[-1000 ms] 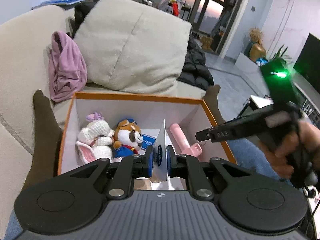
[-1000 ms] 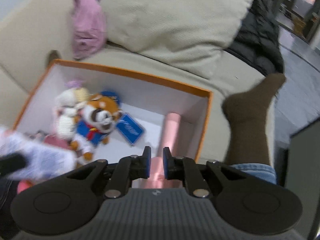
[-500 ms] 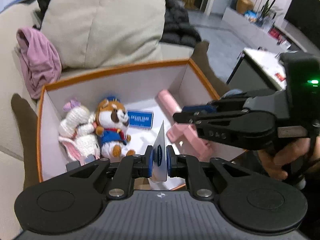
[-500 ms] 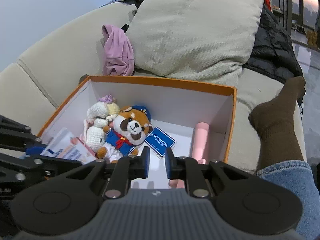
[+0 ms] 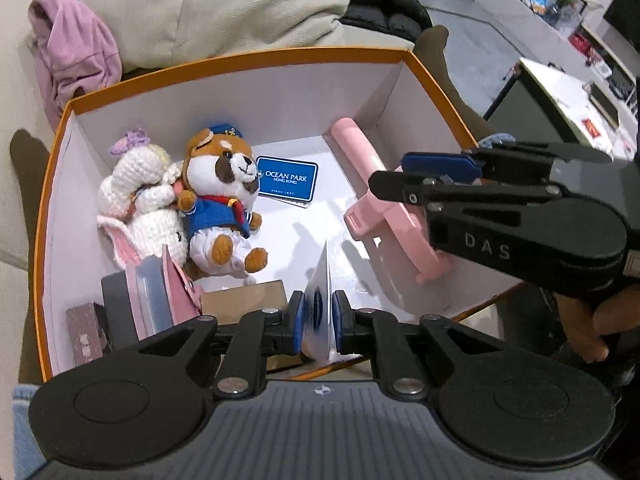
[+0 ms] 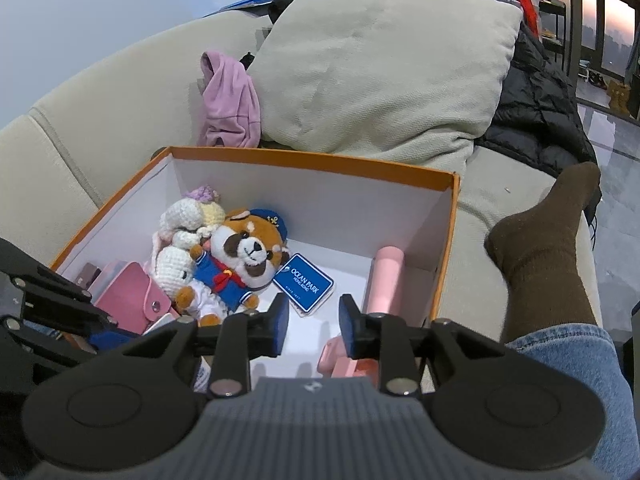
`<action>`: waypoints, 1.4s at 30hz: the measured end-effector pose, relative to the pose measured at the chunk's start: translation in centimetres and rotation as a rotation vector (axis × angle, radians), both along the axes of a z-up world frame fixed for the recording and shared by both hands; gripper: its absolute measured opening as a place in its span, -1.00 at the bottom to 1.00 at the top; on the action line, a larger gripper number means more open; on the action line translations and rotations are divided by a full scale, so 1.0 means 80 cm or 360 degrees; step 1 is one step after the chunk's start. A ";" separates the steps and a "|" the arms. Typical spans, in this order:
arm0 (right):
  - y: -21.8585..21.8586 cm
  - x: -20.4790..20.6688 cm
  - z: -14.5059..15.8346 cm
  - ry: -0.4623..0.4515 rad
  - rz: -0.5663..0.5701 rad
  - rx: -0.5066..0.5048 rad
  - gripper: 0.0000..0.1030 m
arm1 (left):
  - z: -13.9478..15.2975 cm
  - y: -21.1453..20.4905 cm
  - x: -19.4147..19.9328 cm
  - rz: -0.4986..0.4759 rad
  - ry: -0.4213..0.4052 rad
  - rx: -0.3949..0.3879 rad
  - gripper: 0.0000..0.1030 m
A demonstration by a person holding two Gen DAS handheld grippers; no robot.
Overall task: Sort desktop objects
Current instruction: 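Lower the lotion tube into the orange box and open the left gripper, then grasp the pink pompom with the left gripper while the right gripper grasps its red feathers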
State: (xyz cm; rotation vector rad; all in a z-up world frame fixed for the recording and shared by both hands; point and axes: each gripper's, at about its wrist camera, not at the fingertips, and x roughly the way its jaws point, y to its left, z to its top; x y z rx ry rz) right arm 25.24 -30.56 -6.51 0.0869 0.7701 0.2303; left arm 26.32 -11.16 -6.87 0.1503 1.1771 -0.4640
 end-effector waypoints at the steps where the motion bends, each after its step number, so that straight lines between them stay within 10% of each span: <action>1: 0.000 -0.002 0.001 -0.0005 0.0000 0.0001 -0.35 | 0.003 0.002 -0.002 0.0006 -0.0008 -0.0013 -0.69; 11: 0.003 -0.076 0.040 -0.0278 -0.0034 0.0049 -0.24 | 0.082 0.050 -0.082 0.0109 -0.0400 -0.0196 -0.42; 15: 0.016 -0.122 0.044 -0.0329 0.0007 0.0099 -0.14 | 0.093 0.079 -0.125 0.0219 -0.0542 -0.0139 0.03; 24: 0.079 -0.167 -0.012 -0.0011 0.0234 0.0193 -0.11 | 0.027 0.120 -0.175 0.0438 -0.0576 0.0125 0.18; 32: 0.152 -0.173 -0.056 0.0136 0.0502 0.0052 0.06 | -0.001 0.145 -0.184 0.0555 -0.0484 0.0008 0.28; 35: 0.165 -0.165 -0.069 0.0133 0.0491 -0.0033 -0.06 | -0.006 0.149 -0.184 0.0555 -0.0486 0.0002 0.34; 38: 0.158 -0.156 -0.077 0.0195 0.0473 0.0013 -0.90 | -0.012 0.146 -0.178 0.0558 -0.0507 0.0021 0.40; 42: 0.137 -0.155 -0.062 0.0116 0.0404 0.0089 -0.97 | -0.024 0.142 -0.164 0.0566 -0.0488 0.0039 0.43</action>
